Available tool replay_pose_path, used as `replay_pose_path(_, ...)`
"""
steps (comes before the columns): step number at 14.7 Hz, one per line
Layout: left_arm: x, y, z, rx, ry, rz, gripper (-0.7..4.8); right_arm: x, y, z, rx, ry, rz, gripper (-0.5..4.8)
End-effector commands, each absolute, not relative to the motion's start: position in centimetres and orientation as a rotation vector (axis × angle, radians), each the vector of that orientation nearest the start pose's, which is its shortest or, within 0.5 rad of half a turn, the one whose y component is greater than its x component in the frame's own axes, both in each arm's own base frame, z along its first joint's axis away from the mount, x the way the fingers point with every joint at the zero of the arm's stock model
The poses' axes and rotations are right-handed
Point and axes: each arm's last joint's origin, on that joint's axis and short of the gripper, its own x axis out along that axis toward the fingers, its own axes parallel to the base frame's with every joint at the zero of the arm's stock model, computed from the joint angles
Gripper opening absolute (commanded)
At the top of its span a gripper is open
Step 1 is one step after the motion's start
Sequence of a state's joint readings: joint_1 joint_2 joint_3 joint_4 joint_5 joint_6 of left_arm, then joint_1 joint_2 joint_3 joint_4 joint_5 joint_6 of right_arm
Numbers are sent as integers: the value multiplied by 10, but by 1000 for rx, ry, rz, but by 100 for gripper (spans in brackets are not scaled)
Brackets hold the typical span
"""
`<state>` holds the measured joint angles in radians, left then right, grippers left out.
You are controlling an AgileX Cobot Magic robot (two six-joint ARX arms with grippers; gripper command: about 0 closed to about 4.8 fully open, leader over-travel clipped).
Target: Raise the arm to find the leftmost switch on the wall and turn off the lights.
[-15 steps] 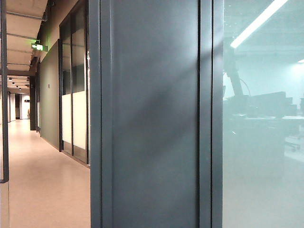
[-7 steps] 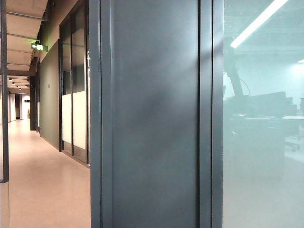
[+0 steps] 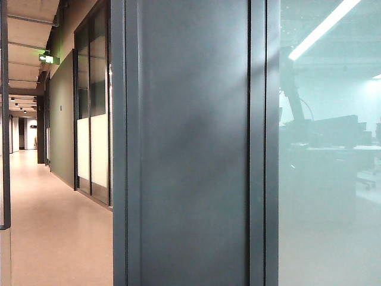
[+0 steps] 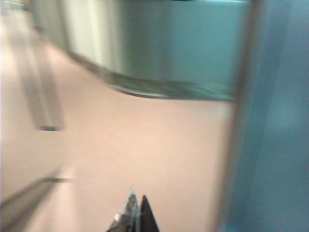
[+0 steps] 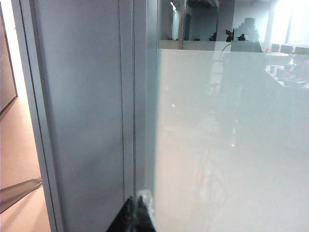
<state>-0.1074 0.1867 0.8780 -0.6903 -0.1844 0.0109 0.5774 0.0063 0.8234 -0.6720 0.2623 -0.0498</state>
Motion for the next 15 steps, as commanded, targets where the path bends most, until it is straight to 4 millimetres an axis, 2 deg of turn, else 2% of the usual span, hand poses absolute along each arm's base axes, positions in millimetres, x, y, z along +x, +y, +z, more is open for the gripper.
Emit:
replay_pose_path(1, 31, 7, 336, 8, -12, 250, -5, -18, -21, 340, 17, -154, 305, -1)
replay_pose_path(3, 48, 9, 314, -28, -46, 221, -5, -18, -21, 340, 17, -154, 305, -1)
replay_pose_path(6, 69, 11, 269, -80, -95, 186, -5, -18, -21, 340, 17, -154, 302, -1)
replay_pose_path(10, 79, 8, 221, -93, -61, 73, -5, -18, -21, 340, 17, -154, 303, -1)
replay_pose_path(15, 90, 10, 196, -107, -75, 72, -5, -18, -21, 340, 18, -154, 303, -1)
